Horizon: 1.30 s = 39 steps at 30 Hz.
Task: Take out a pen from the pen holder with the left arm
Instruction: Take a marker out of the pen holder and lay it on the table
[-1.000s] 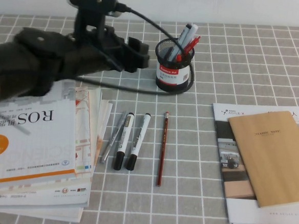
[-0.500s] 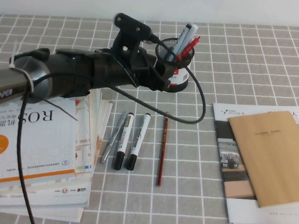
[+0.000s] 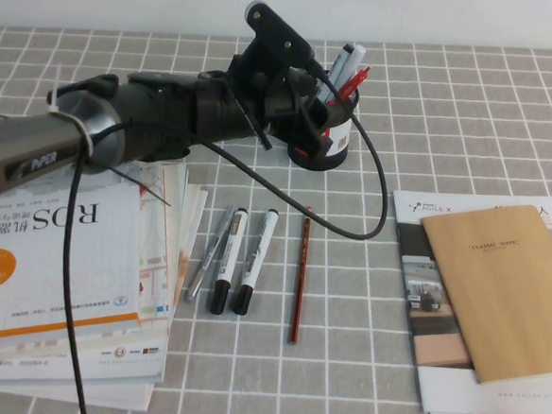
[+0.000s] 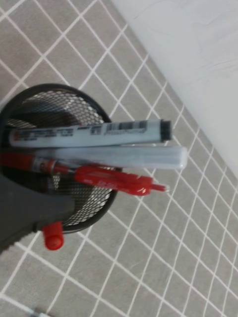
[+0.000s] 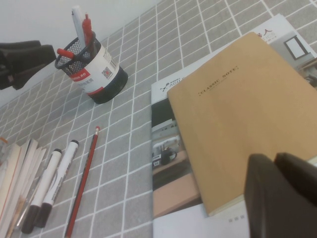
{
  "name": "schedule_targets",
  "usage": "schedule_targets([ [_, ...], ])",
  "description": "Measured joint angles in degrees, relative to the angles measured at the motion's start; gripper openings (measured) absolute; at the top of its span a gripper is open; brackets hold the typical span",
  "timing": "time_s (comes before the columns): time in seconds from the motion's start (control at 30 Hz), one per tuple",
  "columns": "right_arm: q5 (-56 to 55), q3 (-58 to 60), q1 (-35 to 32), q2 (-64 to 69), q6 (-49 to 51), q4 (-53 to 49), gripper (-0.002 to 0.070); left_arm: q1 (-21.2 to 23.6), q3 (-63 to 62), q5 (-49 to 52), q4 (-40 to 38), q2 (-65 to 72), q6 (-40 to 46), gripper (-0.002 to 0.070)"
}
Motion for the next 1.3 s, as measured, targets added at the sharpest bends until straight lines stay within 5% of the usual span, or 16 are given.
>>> schedule_targets([
  [0.47,0.0,0.0,0.0,0.0,0.0,0.0,-0.0013,0.0,-5.3,0.3,-0.1,5.5,0.1,0.0393],
  [0.8,0.0,0.0,0.0,0.0,0.0,0.0,-0.0013,0.0,-6.2,0.0,-0.1,6.4,0.2,0.0062],
  [1.3,0.0,0.0,0.0,0.0,0.0,0.0,-0.0013,0.0,-13.6,-1.9,0.5,1.8,-1.1,0.0041],
])
